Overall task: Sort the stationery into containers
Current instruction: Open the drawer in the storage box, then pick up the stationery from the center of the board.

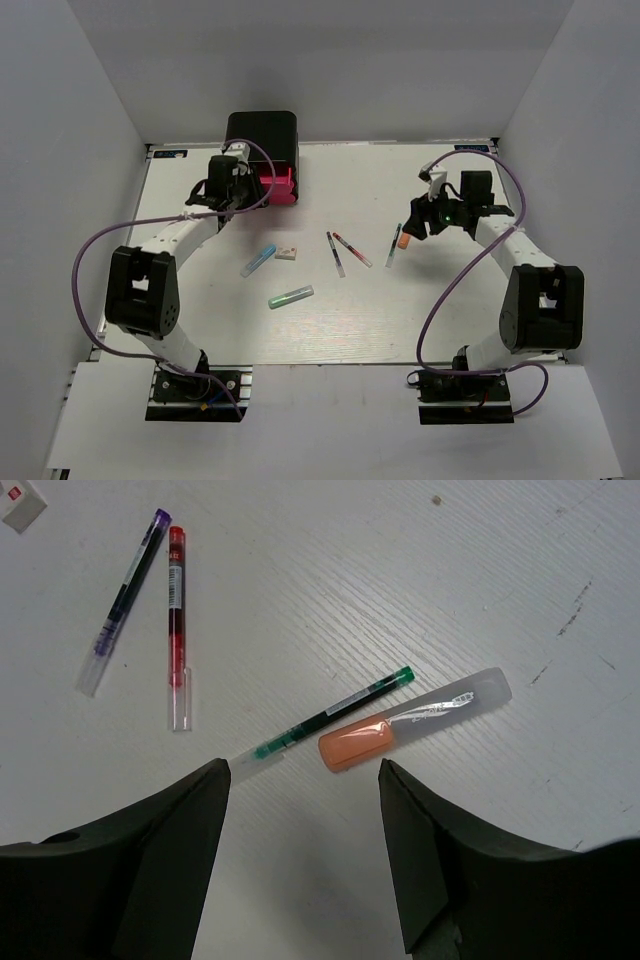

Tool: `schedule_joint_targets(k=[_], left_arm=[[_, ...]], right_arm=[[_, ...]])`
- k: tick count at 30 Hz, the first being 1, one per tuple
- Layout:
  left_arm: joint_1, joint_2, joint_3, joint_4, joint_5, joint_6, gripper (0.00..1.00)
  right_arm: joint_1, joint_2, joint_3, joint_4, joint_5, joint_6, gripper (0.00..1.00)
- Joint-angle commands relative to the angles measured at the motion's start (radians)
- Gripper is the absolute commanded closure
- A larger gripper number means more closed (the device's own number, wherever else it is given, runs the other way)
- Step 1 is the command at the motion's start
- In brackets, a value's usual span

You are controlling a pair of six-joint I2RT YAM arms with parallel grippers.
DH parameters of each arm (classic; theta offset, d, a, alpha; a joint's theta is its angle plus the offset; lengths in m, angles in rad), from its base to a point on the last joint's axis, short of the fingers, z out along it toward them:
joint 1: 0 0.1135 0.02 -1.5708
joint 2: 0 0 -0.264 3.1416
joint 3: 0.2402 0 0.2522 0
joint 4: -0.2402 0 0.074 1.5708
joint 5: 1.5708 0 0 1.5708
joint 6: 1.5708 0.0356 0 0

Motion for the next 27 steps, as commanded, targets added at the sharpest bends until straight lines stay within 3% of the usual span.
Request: schedule_joint_targets(k=[1, 5, 6, 7, 9, 10, 18, 27], left_arm=[[-0.009, -0.078, -0.058, 0.013, 0.002, -0.003, 0.77], [-0.009, -0.078, -0.048, 0.004, 0.003, -0.014, 0.53], [-0.009, -0.078, -0.038, 0.004, 0.003, -0.014, 0.36], [-0.009, -0.078, -0.038, 0.004, 0.003, -0.023, 0.26], [-0.009, -0.090, -0.038, 0.004, -0.007, -0.023, 0.10], [-0.009, -0.110, -0.047, 0.004, -0.007, -0.023, 0.08], [-0.009, -0.232, -0.122, -0.033, -0.034, -0.012, 0.04], [-0.009, -0.438, -0.272, -0.077, -0.095, -0.055, 0.04]], right_arm=[[0.008, 0.015, 0.034, 0.021, 0.021, 0.016, 0.33], [0.024, 0.043, 0.049, 0.020, 0.088, 0.053, 0.33], [0.028, 0.054, 0.056, 0.016, 0.094, 0.061, 0.33], [0.033, 0.057, 0.061, 0.012, 0.126, 0.066, 0.33], [0.038, 0.065, 0.067, 0.009, 0.147, 0.072, 0.33], [0.039, 0.068, 0.070, 0.006, 0.171, 0.073, 0.33], [0.064, 0.117, 0.081, -0.007, 0.352, 0.131, 0.34], [0.084, 0.287, 0.213, -0.022, 0.492, 0.217, 0.47]])
